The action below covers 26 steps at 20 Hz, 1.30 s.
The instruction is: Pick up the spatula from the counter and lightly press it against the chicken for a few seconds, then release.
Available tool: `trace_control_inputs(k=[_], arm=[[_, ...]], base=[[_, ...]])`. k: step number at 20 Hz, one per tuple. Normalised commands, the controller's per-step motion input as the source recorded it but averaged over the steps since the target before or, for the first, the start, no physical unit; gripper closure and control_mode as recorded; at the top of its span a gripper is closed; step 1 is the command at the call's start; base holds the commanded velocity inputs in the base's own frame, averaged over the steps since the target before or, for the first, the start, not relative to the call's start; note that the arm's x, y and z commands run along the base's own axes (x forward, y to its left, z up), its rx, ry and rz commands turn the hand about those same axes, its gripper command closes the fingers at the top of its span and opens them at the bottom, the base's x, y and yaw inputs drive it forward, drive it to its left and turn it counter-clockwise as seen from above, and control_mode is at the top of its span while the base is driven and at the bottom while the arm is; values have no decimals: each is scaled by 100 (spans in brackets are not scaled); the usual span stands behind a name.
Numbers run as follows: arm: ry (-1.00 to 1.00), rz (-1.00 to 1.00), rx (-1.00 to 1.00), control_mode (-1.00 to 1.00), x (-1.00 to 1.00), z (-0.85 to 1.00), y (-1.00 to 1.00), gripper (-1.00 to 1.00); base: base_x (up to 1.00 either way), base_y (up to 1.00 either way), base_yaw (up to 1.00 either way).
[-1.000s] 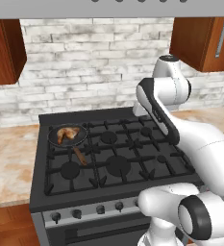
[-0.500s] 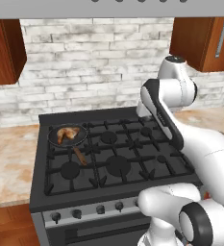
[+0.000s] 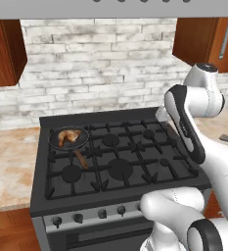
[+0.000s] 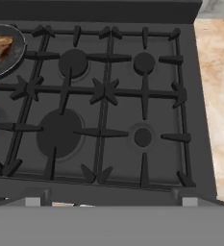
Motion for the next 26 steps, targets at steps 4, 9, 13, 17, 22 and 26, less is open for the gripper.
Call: trace_control_inputs(k=[4,9,13,17,22,26], arm=[[-1,1,4,-100,-28,6,-43,-100],[0,0,2,-100,-38,8,-45,-100],[0,0,-2,-100,-33,7,-45,-100],[-1,0,-3,-100,-16,13,-26,-100],[0,0,-4,-100,-6,10,-36,-100],[0,0,-2,-100,-2,1,-44,-100]], base=[[0,0,0],[0,0,0],[0,0,0],[0,0,0],[0,0,0],[0,0,0]])
